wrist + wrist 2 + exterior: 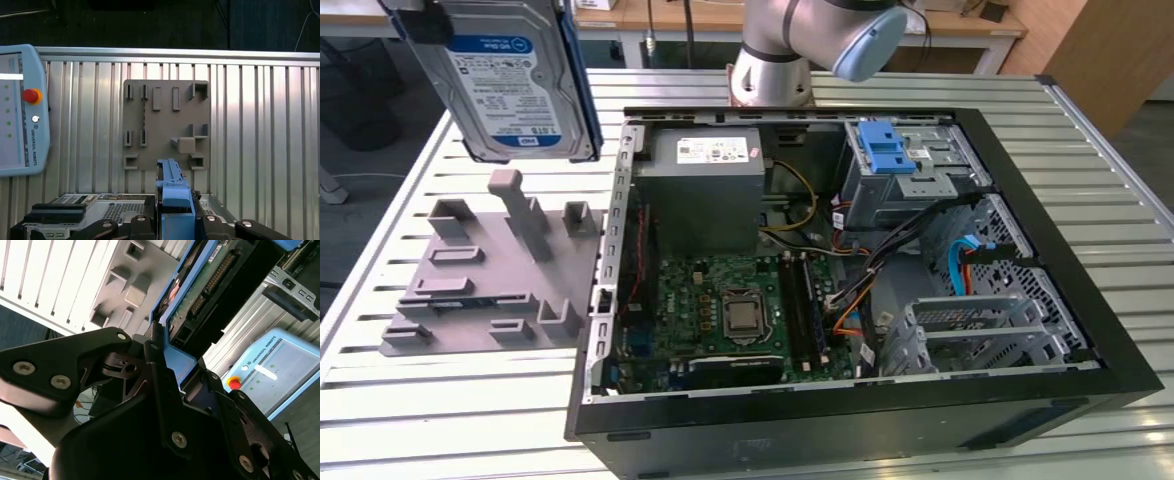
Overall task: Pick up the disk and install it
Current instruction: 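Pick up the disk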
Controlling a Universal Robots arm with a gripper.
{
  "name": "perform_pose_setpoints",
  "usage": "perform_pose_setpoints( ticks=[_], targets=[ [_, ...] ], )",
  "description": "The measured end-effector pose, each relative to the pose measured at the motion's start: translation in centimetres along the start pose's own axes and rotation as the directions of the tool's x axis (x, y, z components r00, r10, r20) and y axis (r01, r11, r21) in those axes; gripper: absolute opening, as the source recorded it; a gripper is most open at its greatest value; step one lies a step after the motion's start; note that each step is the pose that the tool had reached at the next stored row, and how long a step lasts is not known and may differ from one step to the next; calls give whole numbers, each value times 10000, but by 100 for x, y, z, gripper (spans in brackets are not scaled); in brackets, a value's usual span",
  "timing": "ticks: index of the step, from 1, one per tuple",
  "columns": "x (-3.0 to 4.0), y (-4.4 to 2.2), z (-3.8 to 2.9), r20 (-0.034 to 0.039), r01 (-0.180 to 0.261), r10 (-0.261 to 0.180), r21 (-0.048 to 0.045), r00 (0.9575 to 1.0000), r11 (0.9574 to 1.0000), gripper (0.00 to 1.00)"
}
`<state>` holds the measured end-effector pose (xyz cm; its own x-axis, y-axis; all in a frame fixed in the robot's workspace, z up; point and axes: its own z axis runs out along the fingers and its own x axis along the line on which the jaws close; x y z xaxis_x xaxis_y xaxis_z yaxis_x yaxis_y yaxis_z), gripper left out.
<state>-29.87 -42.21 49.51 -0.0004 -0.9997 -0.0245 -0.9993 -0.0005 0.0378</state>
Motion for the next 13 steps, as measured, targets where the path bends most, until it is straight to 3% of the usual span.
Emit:
perform_pose_setpoints(
  ticks=[13],
  targets=[
    [80, -111, -1, 1, 0, 0, 0, 10000, 10000, 36]
  ],
)
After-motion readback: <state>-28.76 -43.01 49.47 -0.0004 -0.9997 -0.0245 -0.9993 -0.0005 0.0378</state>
